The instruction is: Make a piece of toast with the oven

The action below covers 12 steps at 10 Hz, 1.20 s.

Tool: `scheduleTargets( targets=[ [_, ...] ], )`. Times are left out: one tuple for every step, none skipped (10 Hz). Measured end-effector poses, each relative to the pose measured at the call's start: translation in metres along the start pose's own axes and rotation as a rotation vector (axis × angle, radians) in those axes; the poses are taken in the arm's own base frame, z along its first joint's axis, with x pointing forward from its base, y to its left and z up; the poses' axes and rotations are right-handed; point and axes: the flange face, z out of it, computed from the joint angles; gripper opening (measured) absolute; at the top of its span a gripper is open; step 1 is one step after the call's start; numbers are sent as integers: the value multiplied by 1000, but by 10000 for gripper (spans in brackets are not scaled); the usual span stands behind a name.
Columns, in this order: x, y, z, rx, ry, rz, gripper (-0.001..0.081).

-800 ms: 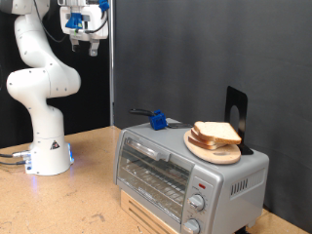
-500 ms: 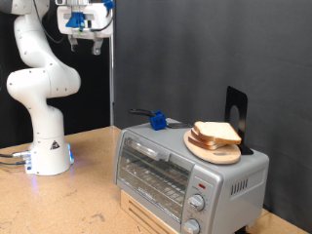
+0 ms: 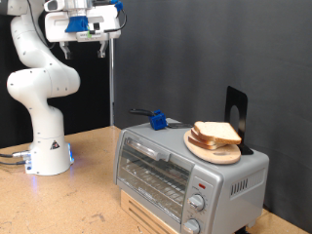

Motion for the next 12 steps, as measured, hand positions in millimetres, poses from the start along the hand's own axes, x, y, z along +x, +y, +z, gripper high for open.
scheduleTargets(
  targets=[
    [2, -1, 2, 40, -45, -110, 808],
    [2, -6, 8, 102, -88, -214, 808],
    [1, -13, 18, 166, -111, -325, 808],
    [-1, -24, 29, 232, -109, -409, 808],
    [-4, -34, 37, 269, -97, -466, 808],
    [-3, -32, 38, 252, -102, -441, 808],
    [-3, -30, 37, 257, -133, -462, 808],
    [-2, -29, 36, 275, -206, -527, 808],
    [0, -27, 40, 268, -293, -588, 808],
    [0, -28, 45, 265, -342, -631, 808],
    [-4, -30, 52, 251, -353, -660, 808],
    [-8, -32, 62, 234, -350, -674, 808]
  ],
)
